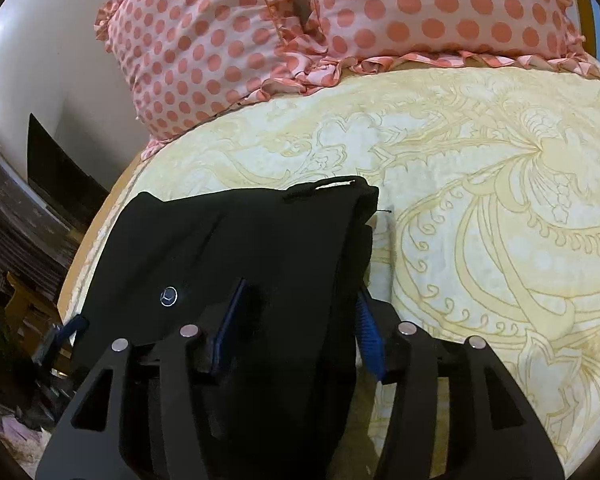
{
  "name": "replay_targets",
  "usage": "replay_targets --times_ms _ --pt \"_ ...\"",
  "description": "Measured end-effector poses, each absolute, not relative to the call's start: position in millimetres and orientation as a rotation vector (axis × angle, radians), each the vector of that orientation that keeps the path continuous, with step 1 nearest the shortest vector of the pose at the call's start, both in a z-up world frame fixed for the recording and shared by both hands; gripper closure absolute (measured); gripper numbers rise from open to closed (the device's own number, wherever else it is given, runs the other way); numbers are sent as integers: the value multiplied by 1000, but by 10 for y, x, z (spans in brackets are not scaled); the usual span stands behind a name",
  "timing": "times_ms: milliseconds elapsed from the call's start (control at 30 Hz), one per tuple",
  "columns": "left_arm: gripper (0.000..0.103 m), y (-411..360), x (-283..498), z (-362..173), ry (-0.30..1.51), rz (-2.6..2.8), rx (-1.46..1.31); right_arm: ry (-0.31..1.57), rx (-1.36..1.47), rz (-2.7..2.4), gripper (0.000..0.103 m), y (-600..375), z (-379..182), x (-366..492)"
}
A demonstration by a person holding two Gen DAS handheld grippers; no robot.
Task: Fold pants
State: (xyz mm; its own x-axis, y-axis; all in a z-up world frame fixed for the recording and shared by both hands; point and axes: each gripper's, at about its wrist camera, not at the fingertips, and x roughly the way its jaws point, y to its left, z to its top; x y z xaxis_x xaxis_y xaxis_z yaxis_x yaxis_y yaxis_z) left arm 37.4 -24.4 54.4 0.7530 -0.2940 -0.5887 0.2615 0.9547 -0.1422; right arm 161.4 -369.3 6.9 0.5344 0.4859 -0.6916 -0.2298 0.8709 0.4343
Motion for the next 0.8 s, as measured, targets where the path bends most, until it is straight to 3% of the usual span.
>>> replay_targets --times_ms 200,267,333,400,533,733,767,800 --pt "3 244 848 704 739 -257 -225 792 236 534 79 -3599 236 1428" --pt "8 343 1053 636 805 -259 -277 762 216 555 80 -3581 285 1371" --pt "24 376 1238 523 886 -271 -309 774 213 543 80 -3584 268 1388" --pt "31 382 1356 437 945 -302 -345 794 230 531 80 -3605 218 1433" --pt "33 309 1466 419 972 -325 -322 829 274 521 78 -3655 136 1509" --pt "36 169 1704 389 1010 -336 -277 880 319 502 58 -3673 56 1622" --pt "43 146 1731 384 1013 -331 -269 873 315 504 60 -3665 61 1620" --pt "60 135 1731 380 1014 -308 -256 861 301 512 69 -3651 78 1600"
